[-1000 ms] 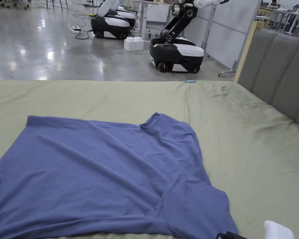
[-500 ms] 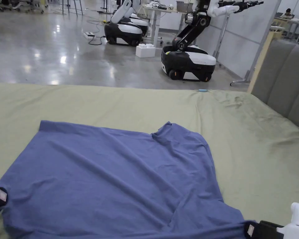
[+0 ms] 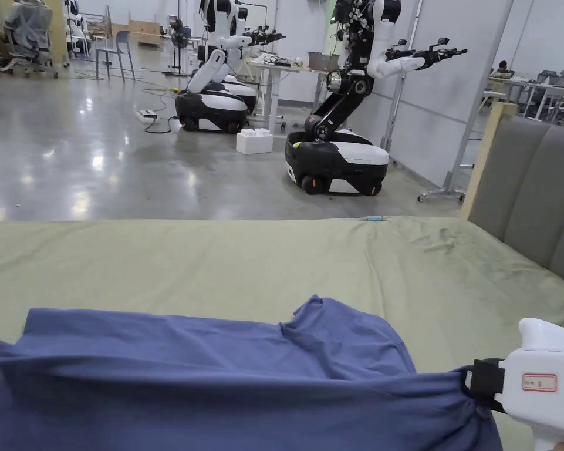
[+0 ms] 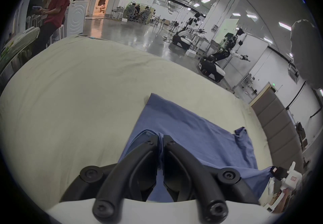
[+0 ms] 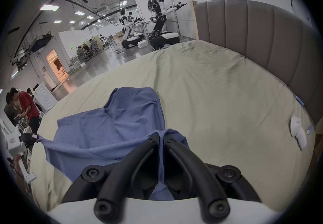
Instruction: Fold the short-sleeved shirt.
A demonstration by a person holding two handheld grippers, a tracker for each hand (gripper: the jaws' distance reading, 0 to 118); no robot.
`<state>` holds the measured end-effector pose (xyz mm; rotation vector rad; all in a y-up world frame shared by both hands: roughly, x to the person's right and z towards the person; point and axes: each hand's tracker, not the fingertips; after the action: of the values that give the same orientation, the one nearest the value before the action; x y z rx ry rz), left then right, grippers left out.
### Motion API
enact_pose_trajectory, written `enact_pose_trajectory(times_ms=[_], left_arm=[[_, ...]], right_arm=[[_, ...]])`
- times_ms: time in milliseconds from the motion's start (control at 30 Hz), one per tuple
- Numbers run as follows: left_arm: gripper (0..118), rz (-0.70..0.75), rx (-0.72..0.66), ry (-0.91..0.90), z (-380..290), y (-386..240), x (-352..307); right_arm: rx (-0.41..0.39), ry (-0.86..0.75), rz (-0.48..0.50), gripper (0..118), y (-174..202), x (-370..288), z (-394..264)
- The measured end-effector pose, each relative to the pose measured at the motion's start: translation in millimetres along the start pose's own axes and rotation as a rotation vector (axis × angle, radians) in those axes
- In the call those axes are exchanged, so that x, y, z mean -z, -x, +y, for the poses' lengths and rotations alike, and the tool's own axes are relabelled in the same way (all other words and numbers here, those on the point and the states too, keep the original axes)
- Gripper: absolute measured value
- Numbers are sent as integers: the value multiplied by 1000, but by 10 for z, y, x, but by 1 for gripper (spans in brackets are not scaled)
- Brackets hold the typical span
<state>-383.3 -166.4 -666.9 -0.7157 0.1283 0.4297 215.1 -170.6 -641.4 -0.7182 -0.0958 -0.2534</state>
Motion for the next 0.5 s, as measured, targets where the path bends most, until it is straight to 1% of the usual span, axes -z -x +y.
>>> enact_pose_trajectory(times_ms=[100, 167, 200, 233, 267, 300, 333, 367, 400, 433, 467, 500], left_arm=[[6, 55, 33, 59, -150, -20, 272], [6, 77, 31, 87, -267, 28, 406], [7, 91, 20, 97, -327, 63, 464], [15, 108, 9, 105, -403, 101, 519], [36, 122, 5, 114, -479, 142, 553], [50, 142, 5, 130, -551, 180, 571], [64, 115, -1, 143, -612, 246, 539], [64, -6, -25, 110, -645, 274, 455], [69, -35, -49, 107, -639, 288, 317], [77, -52, -65, 142, -607, 298, 195], [79, -64, -73, 200, -582, 330, 23], [79, -97, -58, 189, -595, 355, -187]], right_arm=[[-48, 28, -51, 6, 65, 258, -62], [-82, 41, -85, 7, 92, 391, -130], [-89, 44, -90, 13, 104, 446, -168], [-89, 46, -90, 27, 103, 503, -210], [-92, 52, -103, 63, 102, 552, -255], [-92, 67, -116, 88, 87, 613, -286], [-79, 106, -114, 93, 43, 669, -313], [-59, 137, -92, 93, 6, 661, -332], [-28, 139, -75, 92, -35, 595, -349], [12, 137, -43, 91, -76, 482, -356], [33, 115, -26, 90, -120, 295, -384], [34, 75, -18, 90, -154, 85, -437]])
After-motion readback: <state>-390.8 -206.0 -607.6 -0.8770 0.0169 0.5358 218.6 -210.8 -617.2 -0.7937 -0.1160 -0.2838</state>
